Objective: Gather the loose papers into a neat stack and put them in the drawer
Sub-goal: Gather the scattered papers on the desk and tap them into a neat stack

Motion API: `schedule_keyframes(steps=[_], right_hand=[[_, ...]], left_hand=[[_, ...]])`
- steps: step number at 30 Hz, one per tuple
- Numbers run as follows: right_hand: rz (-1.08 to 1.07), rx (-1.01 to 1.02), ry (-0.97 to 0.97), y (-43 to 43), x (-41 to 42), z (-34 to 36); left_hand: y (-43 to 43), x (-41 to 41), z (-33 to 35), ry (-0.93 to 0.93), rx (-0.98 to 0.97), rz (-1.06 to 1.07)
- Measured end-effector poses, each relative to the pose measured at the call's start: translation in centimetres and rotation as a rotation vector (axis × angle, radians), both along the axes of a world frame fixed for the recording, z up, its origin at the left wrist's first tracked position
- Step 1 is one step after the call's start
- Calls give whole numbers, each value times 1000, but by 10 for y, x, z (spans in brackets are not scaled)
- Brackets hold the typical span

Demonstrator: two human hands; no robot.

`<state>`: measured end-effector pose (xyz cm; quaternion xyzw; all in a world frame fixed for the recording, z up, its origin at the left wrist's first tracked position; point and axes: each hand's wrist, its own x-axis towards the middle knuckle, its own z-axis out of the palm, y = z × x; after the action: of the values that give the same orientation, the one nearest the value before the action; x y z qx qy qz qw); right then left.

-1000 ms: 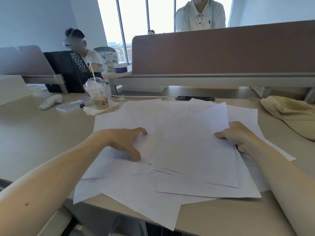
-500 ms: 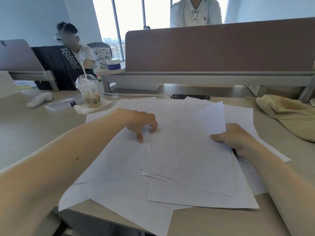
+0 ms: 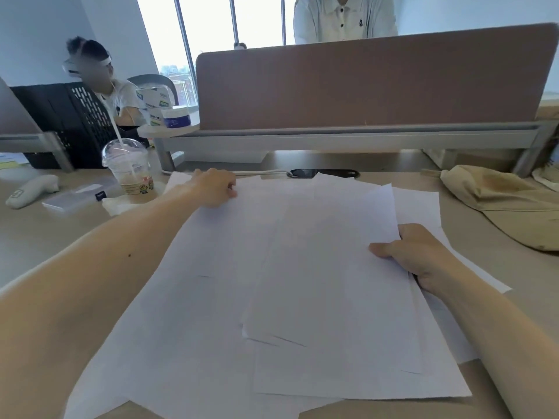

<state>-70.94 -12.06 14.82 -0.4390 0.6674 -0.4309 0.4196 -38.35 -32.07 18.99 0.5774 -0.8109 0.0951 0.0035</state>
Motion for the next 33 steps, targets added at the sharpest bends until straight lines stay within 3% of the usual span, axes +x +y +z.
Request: schedule_keyframes(steps=[5,9,12,14,18,22,33], right_hand=[[-48,-9,7,-3,-5,-5],[-67,7,6,-5,-7,-8],[-65,23,17,-6,-7,-10],[-64,32,15,-7,-8,-11],[-70,37,22,-6,-7,-11],[-61,42,0,-4,-7,-9],[-80,30,-20,-4,-6,-8]], left_hand=[[-34,-24,-16,136,35,45],[-52,-37,-18,7,50,34],[-64,-39,-18,55,333,-21],[-72,-40,-18,64,423,-4],[-80,-42,-14,-9,500,69],[-81,-39,-11,-120,456,55],[-58,-28,-6,153,538,150]])
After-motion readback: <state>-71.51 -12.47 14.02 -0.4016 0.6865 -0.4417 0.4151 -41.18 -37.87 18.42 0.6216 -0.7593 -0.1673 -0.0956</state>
